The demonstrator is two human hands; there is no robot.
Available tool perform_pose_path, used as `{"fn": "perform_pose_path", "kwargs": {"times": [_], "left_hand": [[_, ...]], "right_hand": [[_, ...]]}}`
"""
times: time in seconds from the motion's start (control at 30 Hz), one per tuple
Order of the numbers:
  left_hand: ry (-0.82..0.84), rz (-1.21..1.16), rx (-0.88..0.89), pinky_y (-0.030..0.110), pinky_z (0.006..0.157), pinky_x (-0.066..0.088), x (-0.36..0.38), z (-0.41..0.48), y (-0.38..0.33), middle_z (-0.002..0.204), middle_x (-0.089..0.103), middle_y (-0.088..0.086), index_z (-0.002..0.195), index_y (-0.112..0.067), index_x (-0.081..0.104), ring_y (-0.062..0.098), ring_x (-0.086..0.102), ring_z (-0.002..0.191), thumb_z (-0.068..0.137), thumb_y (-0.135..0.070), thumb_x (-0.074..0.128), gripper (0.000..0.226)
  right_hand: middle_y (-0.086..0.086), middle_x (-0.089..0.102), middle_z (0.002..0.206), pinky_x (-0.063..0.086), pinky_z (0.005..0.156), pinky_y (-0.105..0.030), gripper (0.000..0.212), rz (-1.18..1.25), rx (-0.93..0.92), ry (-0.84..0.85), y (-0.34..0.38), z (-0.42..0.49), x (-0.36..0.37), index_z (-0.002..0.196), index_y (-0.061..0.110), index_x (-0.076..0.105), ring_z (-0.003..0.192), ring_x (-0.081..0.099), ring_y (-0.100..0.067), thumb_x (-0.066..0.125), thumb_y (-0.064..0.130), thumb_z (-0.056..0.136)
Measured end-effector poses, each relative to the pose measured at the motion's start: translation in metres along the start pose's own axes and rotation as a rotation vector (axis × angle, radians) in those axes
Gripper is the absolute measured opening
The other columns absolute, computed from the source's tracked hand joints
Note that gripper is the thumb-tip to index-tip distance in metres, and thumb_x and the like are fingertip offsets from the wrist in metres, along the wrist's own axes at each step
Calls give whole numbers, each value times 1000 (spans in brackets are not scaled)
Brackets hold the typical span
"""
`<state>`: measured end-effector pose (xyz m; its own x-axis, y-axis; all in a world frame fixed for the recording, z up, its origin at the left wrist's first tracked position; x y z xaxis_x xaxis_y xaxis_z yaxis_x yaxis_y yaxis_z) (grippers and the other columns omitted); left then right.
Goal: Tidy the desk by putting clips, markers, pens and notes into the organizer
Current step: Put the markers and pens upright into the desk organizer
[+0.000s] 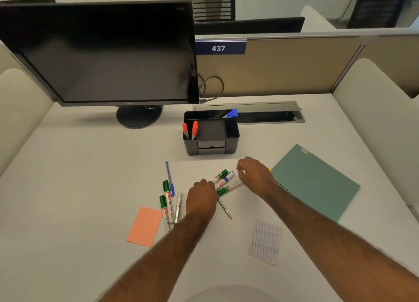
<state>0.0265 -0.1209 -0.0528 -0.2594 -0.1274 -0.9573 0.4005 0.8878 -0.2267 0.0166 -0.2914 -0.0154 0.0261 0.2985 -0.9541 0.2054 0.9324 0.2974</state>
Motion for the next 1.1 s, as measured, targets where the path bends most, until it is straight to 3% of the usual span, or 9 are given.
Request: {"fn": "perform_pose_path", "kwargs": {"times": [0.1, 0.3, 0.53, 0.67, 0.77, 0.9, 1.0, 1.1], "left_hand": [[19, -16, -67, 30, 75, 50, 2, 4, 5, 109, 63, 6, 117, -12, 62, 18, 58, 95, 92, -39, 64, 37], [8, -39, -75, 33, 78, 50, -4, 7, 11, 110, 59, 6, 116, -14, 56, 20, 56, 96, 95, -18, 54, 22], [-13, -121, -53, 31, 80, 50, 3, -2, 20, 110, 62, 3, 114, -16, 57, 17, 54, 96, 97, -19, 50, 19], [-104, -321, -27, 28, 76, 46, -11, -6, 19, 104, 61, -3, 108, -20, 61, 11, 48, 91, 95, -27, 58, 15], [-180, -463, 13, 23, 72, 43, -30, -4, 13, 101, 59, -8, 102, -26, 58, 8, 48, 90, 93, -28, 63, 11], [-287, -609, 12, 17, 75, 39, -56, 0, 10, 108, 55, -16, 114, -30, 56, 6, 49, 100, 94, -33, 63, 21], [-298, -609, 11, 31, 96, 46, -61, -2, 15, 127, 54, -8, 133, -23, 50, 11, 48, 117, 97, -31, 60, 38], [-241, -552, 44, 35, 101, 45, -47, -13, 22, 135, 51, -2, 138, -20, 47, 16, 47, 122, 99, -26, 54, 39]], "right_hand": [[-2, 62, 104, 48, 75, -34, 15, 49, 53, 0, -12, -7, 2, 101, 18, 64, 90, 57, -20, 52, 19, 94], [1, 63, 100, 45, 73, -30, 11, 161, 99, -2, -14, -9, 8, 97, 19, 65, 86, 57, -16, 56, 19, 91], [2, 63, 103, 43, 72, -24, 14, 229, 135, 10, -7, -3, 11, 105, 19, 63, 90, 57, -14, 60, 22, 92], [4, 63, 100, 48, 58, -21, 37, 653, 282, 112, -3, -1, 19, 117, 25, 56, 85, 63, -15, 74, 29, 85], [-7, 67, 96, 57, 59, -25, 30, 929, 243, 126, 13, 8, 5, 111, 17, 61, 75, 71, -18, 74, 14, 84], [-9, 68, 89, 56, 59, -20, 11, 955, 149, 28, 32, 39, -45, 95, 8, 67, 71, 72, -13, 71, 4, 85], [-9, 68, 83, 58, 59, -24, 7, 954, 140, -114, 32, 71, -95, 89, 4, 68, 69, 72, -18, 71, 1, 83], [-5, 66, 82, 58, 58, -24, 5, 914, 174, -293, 18, 104, -140, 85, 6, 68, 70, 71, -17, 71, 2, 84]]}}
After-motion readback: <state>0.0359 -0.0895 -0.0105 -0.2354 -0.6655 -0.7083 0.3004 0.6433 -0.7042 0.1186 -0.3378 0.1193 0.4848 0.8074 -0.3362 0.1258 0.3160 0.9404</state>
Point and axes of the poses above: each hand's wrist, its own z-axis towards the middle knuckle, its own x-axis out of the palm, y = z × x, the point moved 9 cm from there along z, towards the middle knuckle
